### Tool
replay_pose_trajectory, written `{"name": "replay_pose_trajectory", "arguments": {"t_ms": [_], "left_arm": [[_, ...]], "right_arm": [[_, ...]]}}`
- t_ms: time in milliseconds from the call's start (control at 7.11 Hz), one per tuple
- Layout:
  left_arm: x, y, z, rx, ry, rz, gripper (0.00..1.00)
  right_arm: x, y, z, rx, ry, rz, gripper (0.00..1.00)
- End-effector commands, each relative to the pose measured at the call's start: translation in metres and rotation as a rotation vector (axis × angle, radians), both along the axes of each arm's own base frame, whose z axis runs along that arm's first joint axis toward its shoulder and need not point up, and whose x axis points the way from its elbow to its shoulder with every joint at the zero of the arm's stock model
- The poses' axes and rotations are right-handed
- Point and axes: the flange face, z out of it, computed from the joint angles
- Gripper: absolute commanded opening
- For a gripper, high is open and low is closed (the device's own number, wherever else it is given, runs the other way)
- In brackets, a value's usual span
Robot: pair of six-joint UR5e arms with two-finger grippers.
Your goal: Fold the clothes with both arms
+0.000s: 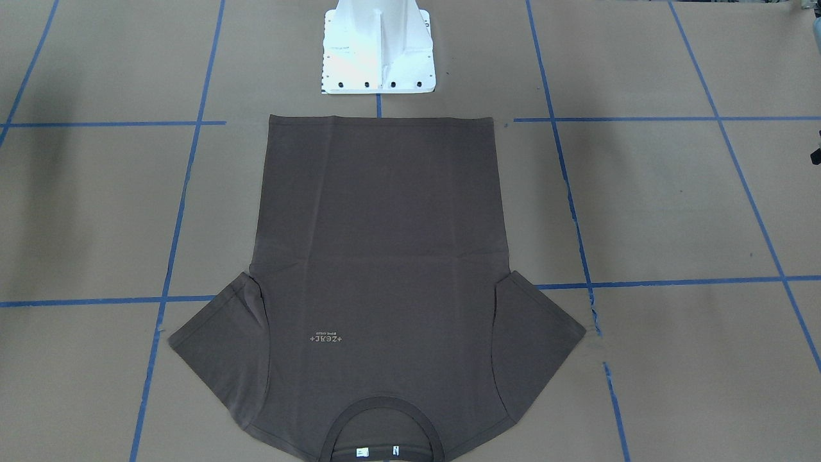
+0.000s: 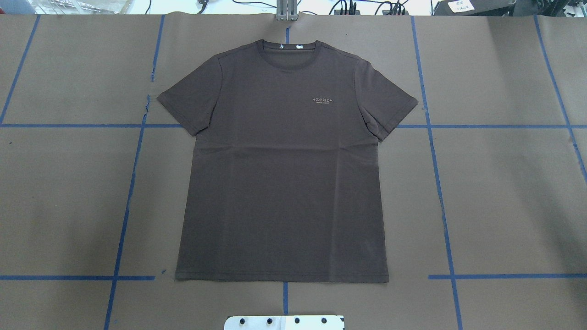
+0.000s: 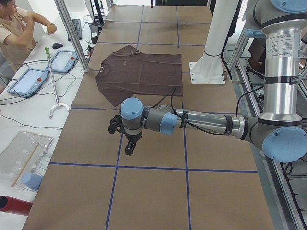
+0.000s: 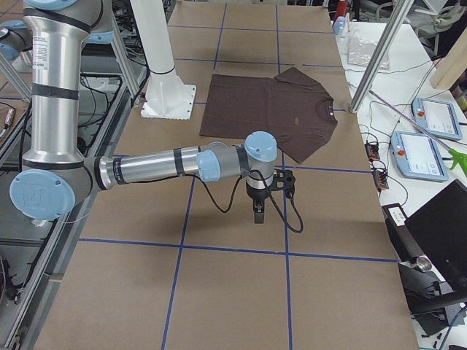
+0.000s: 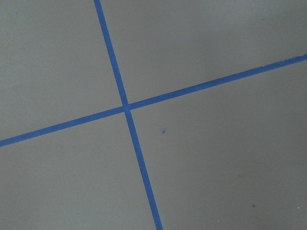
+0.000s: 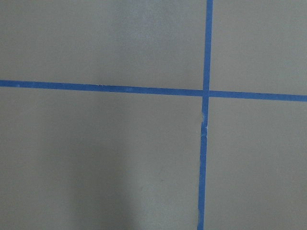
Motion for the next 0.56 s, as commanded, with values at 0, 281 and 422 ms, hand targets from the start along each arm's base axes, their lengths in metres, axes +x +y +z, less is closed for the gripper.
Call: {"name": "replay_pose_trajectory", "arguments": {"t_ms": [0,281,422], "left_arm": [[-0.004,-0.002,-0.018,0.023,0.012,-0.005,1.00],[-0.008,0.007,-0.038,0.062,-0.020,-0.020,1.00],[-0.006,0.007,-0.048,0.088,-0.009,-0.014,1.00]], "right_arm": [[0.003,-0.001,-0.008,0.019,-0.013,0.000,1.00],[0.002,-0.005,-0.005,0.019,0.009,0.003,1.00],[0.000,-0.008,-0.005,0.045,-0.016,0.004,1.00]]}}
